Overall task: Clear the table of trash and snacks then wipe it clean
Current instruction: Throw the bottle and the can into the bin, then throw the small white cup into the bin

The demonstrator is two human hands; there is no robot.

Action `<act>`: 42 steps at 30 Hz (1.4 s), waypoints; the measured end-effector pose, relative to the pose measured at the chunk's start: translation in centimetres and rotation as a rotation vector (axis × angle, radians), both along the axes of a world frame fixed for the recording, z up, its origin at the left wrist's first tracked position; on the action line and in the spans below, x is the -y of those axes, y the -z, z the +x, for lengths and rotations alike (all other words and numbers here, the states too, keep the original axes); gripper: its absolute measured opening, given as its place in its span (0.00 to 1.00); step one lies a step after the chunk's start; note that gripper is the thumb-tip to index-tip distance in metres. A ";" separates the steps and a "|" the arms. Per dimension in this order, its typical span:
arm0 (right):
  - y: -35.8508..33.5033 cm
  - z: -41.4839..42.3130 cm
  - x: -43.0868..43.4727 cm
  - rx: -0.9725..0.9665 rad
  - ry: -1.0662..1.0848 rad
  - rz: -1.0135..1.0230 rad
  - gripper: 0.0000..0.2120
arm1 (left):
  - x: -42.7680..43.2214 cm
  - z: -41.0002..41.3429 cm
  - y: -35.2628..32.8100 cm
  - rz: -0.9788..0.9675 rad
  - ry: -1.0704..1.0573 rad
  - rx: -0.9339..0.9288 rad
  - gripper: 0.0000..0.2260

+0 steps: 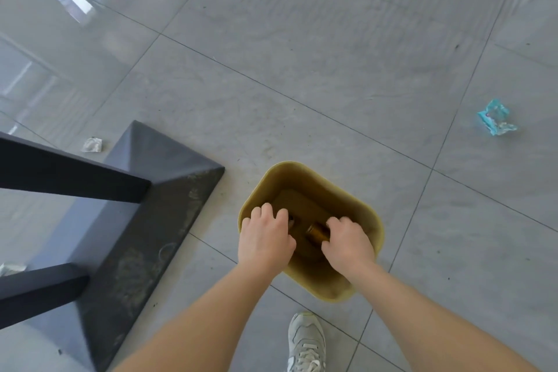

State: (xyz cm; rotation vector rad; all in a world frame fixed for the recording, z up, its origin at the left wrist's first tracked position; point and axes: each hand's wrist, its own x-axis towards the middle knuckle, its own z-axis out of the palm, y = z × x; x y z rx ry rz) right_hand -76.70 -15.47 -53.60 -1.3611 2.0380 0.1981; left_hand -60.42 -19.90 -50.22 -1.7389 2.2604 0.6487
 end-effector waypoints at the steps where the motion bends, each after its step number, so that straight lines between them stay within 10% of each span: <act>1: -0.7 -0.1 0.1 0.007 0.000 0.000 0.07 | 0.0 0.3 -0.8 -0.007 0.002 -0.001 0.14; 42: -53.5 15.2 -0.5 0.068 -0.479 -0.691 0.26 | -8.9 16.9 -50.1 -0.510 -0.247 -0.040 0.29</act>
